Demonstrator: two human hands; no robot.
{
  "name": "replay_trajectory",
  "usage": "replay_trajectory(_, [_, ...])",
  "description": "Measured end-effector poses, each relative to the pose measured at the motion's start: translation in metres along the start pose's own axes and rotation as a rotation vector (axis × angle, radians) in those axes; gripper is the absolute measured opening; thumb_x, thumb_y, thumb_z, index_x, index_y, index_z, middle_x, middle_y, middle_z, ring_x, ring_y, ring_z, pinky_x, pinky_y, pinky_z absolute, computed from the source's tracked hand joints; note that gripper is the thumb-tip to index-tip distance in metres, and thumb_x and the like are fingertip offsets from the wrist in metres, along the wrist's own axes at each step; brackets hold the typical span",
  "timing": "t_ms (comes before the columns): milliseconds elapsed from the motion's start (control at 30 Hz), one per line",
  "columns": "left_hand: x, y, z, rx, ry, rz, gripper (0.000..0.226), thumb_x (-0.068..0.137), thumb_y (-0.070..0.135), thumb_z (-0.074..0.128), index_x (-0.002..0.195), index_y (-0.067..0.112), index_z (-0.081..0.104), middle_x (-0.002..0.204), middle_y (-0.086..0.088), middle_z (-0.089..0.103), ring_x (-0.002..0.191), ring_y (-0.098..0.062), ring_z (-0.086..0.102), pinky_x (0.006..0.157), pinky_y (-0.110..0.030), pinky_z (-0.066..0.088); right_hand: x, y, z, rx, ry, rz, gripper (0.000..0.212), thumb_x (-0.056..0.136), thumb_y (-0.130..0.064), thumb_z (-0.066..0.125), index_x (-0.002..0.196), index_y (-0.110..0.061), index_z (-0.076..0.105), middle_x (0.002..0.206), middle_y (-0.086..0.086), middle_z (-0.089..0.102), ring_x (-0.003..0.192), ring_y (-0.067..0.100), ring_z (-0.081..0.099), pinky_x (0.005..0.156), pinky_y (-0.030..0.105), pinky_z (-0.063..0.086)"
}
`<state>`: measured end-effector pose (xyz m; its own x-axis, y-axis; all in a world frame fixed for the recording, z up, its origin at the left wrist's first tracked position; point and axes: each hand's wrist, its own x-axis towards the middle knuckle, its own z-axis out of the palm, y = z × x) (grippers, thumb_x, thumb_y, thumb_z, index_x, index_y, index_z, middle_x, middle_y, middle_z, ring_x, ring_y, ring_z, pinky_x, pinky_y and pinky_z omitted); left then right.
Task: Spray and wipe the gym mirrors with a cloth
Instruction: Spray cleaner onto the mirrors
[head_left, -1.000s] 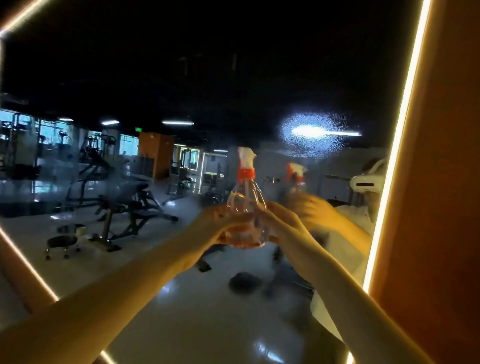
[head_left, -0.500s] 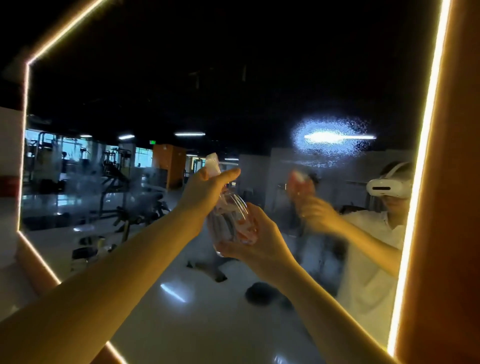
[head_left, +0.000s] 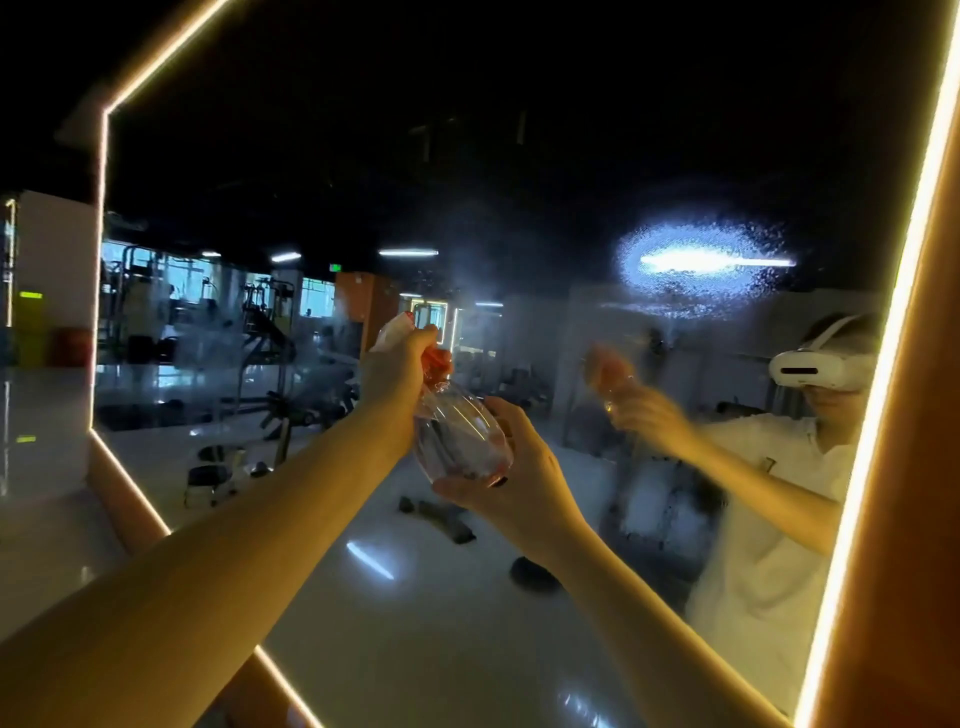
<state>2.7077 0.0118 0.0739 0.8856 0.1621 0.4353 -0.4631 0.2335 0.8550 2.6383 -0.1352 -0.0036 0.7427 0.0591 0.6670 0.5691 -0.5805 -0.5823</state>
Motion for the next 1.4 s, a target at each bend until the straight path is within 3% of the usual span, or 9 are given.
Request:
replay_trajectory(67, [0.002, -0.005, -0.006, -0.012, -0.045, 0.007, 0.023, 0.103, 0.026, 0.06, 0.115, 0.006, 0.06, 0.099, -0.018, 0.071, 0.095, -0.036, 0.071, 0.086, -0.046, 0.058, -0.005, 0.005, 0.004, 0.042, 0.02, 0.007, 0.102, 0.067, -0.033, 0.097, 0.152, -0.026, 0.04, 0.132, -0.009, 0.06, 0.101, 0.004, 0.066, 0.086, 0.029, 0.061])
replay_trajectory(167, [0.002, -0.011, -0.012, -0.001, -0.077, -0.003, 0.019, 0.108, 0.017, 0.053, 0.114, 0.001, 0.06, 0.089, -0.012, 0.071, 0.082, -0.026, 0.07, 0.073, -0.036, 0.056, -0.012, 0.011, 0.012, 0.025, 0.051, -0.005, 0.096, 0.067, -0.037, 0.096, 0.148, -0.032, 0.044, 0.133, -0.012, 0.059, 0.101, -0.004, 0.063, 0.081, 0.019, 0.058])
replay_trajectory(300, [0.002, -0.03, -0.015, 0.053, -0.064, -0.043, 0.02, 0.106, 0.021, 0.056, 0.117, 0.007, 0.062, 0.1, -0.018, 0.071, 0.087, -0.031, 0.071, 0.074, -0.039, 0.055, -0.02, 0.026, 0.025, -0.023, 0.04, -0.013, 0.092, 0.064, -0.048, 0.096, 0.141, -0.038, 0.046, 0.135, -0.011, 0.057, 0.107, 0.008, 0.065, 0.086, 0.032, 0.061])
replay_trajectory(433, [-0.001, -0.057, -0.024, 0.09, -0.045, -0.088, 0.016, 0.106, 0.022, 0.056, 0.107, 0.009, 0.065, 0.083, -0.01, 0.069, 0.074, -0.022, 0.067, 0.068, -0.033, 0.054, -0.028, 0.034, 0.032, -0.107, -0.027, 0.006, 0.096, 0.063, -0.053, 0.095, 0.142, -0.039, 0.042, 0.138, -0.014, 0.054, 0.105, 0.002, 0.058, 0.084, 0.014, 0.053])
replay_trajectory(700, [-0.006, -0.098, -0.061, -0.011, -0.103, -0.237, 0.033, 0.104, 0.023, 0.059, 0.133, 0.007, 0.06, 0.091, -0.01, 0.074, 0.083, -0.024, 0.073, 0.064, -0.029, 0.056, -0.042, 0.055, 0.073, -0.174, -0.137, 0.082, 0.1, 0.062, -0.058, 0.093, 0.143, -0.042, 0.036, 0.127, -0.027, 0.047, 0.109, 0.003, 0.055, 0.09, 0.026, 0.057])
replay_trajectory(933, [-0.02, -0.135, -0.081, 0.074, -0.023, -0.363, 0.016, 0.103, 0.021, 0.061, 0.118, 0.015, 0.064, 0.083, -0.005, 0.071, 0.066, -0.013, 0.069, 0.058, -0.022, 0.054, -0.06, 0.072, 0.108, -0.182, -0.257, 0.206, 0.104, 0.057, -0.062, 0.092, 0.141, -0.045, 0.032, 0.14, -0.017, 0.049, 0.116, 0.007, 0.055, 0.092, 0.03, 0.057])
replay_trajectory(1167, [-0.036, -0.166, -0.092, 0.157, -0.16, -0.422, 0.007, 0.101, 0.023, 0.065, 0.103, 0.017, 0.064, 0.089, -0.013, 0.067, 0.081, -0.023, 0.064, 0.078, -0.035, 0.053, -0.078, 0.081, 0.119, -0.264, -0.405, 0.269, 0.106, 0.057, -0.071, 0.088, 0.143, -0.044, 0.031, 0.136, -0.019, 0.052, 0.115, 0.009, 0.059, 0.094, 0.033, 0.056])
replay_trajectory(1267, [-0.037, -0.182, -0.099, 0.139, -0.219, -0.487, 0.013, 0.101, 0.031, 0.067, 0.109, 0.021, 0.065, 0.106, -0.018, 0.073, 0.098, -0.031, 0.071, 0.086, -0.04, 0.057, -0.085, 0.084, 0.125, -0.274, -0.432, 0.304, 0.105, 0.061, -0.07, 0.086, 0.145, -0.044, 0.029, 0.139, -0.021, 0.051, 0.118, 0.008, 0.058, 0.096, 0.03, 0.053])
replay_trajectory(1400, [-0.033, -0.205, -0.11, 0.093, -0.178, -0.546, 0.009, 0.1, 0.027, 0.069, 0.1, 0.019, 0.069, 0.104, -0.02, 0.077, 0.093, -0.032, 0.074, 0.089, -0.043, 0.057, -0.088, 0.084, 0.137, -0.263, -0.467, 0.338, 0.095, 0.066, -0.063, 0.088, 0.143, -0.044, 0.035, 0.132, -0.023, 0.055, 0.115, 0.007, 0.06, 0.095, 0.031, 0.055])
